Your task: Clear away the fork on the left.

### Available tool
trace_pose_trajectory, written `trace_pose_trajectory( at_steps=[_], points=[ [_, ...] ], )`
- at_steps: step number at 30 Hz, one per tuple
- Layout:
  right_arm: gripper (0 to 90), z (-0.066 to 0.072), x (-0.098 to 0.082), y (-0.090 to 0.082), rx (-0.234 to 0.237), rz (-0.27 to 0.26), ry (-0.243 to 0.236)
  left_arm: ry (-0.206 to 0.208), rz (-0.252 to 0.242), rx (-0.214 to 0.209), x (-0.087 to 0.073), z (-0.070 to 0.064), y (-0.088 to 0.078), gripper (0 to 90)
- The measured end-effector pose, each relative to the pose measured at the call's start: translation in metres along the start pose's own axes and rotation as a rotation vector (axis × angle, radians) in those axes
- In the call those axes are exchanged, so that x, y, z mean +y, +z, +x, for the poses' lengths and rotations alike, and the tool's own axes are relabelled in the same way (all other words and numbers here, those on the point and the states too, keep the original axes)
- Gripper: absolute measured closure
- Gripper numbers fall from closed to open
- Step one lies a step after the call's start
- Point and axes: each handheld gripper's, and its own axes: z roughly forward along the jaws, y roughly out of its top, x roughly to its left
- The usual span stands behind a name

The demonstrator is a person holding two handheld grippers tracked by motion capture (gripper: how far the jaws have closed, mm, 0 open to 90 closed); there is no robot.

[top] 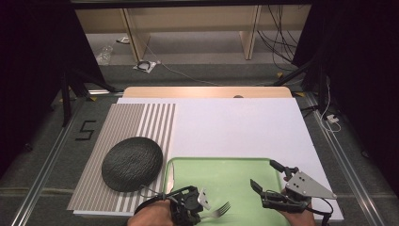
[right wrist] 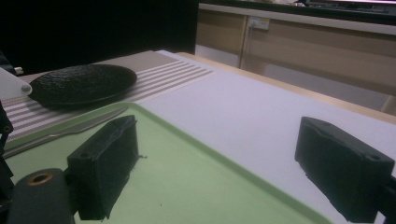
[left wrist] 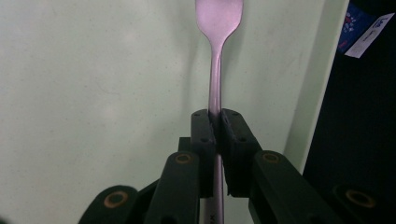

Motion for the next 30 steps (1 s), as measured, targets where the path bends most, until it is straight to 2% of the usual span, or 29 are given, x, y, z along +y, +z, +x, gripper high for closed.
trace_pose_trajectory(
  at_steps=[12,13,16,19,21,23,24,26,28,30],
  points=[
    [14.2,0.0,0.0,0.001,0.003,0.002,-0.001,0.019,0.039,-0.004,-0.001,-0.004,0.011,82.5],
    [14.2,0.0,0.0,0.001,0.003,0.002,-0.002,0.022,0.033,-0.001,0.0,-0.005,0.01,81.1],
    [14.2,0.001,0.0,0.001,0.006,0.003,0.005,0.031,0.0,-0.012,0.002,-0.009,0.006,65.2],
    [14.3,0.001,0.0,0.001,0.005,0.003,0.005,0.05,-0.043,-0.001,0.004,-0.012,0.003,59.4],
    [14.3,0.001,0.0,0.001,0.003,0.004,0.0,0.064,-0.066,0.012,0.005,-0.013,0.003,61.7],
    [14.3,0.001,0.0,0.0,0.003,0.011,-0.002,0.07,-0.086,0.007,0.004,-0.015,0.003,73.3],
    [14.3,0.001,0.0,0.001,0.004,0.004,0.0,0.084,-0.09,0.009,0.004,-0.015,0.003,76.1],
    [14.3,0.001,0.0,0.001,0.004,0.006,0.004,0.085,-0.106,0.01,0.005,-0.018,0.005,82.4],
    [14.3,0.001,0.0,0.001,0.005,0.003,0.005,0.108,-0.097,0.007,0.005,-0.019,0.007,88.9],
    [14.3,0.001,0.0,0.001,0.006,0.003,0.004,0.124,-0.084,-0.001,0.005,-0.021,0.01,89.6]
  ],
)
